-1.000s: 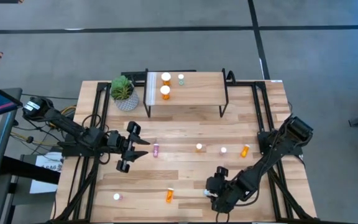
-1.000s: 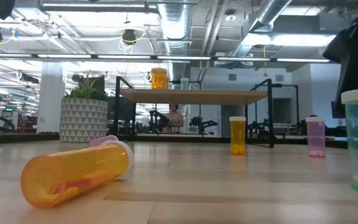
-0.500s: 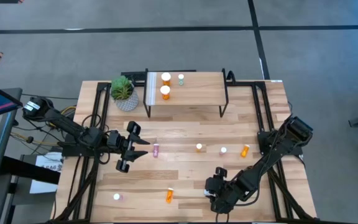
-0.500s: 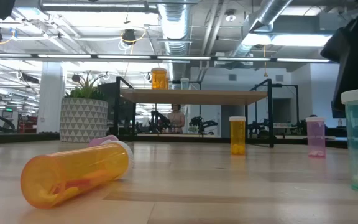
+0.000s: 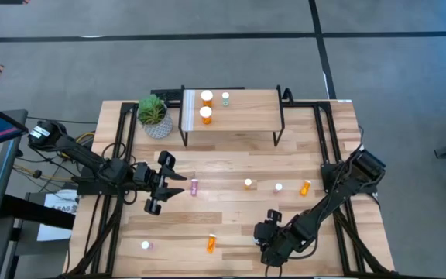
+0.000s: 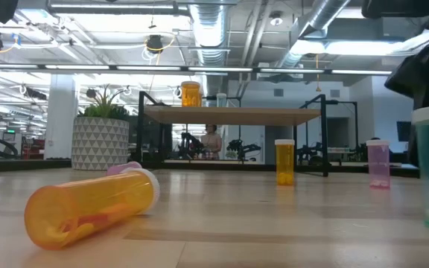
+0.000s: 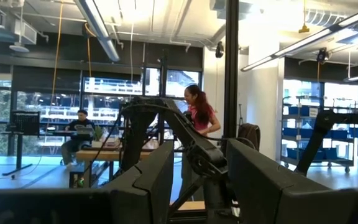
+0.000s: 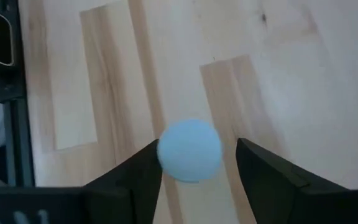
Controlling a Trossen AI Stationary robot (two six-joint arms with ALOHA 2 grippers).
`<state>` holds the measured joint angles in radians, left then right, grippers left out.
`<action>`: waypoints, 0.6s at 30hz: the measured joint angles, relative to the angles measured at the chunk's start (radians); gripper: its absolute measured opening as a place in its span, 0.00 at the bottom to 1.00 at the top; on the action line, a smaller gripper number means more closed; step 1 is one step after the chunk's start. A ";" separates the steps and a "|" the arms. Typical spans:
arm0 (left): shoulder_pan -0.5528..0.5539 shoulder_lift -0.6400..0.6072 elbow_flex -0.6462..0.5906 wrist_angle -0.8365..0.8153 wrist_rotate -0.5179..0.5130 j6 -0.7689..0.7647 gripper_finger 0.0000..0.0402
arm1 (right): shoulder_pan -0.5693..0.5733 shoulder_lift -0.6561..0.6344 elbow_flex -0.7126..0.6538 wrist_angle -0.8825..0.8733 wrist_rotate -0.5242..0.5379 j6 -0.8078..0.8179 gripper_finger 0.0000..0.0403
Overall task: Pick and place medicine bottles onto shelf by color
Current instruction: Put the blue pill bottle on the shelf aligned with the other blue pill bottle
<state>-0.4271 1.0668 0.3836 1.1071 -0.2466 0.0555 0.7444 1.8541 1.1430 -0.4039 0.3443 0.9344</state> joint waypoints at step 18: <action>0.000 0.000 0.000 0.013 0.044 0.000 0.35 | -0.018 -0.043 0.030 -0.022 -0.002 -0.036 0.33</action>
<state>-0.4271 1.0668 0.3836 1.1204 -0.2024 0.0551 0.7263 1.8111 1.1734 -0.4255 0.3420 0.8982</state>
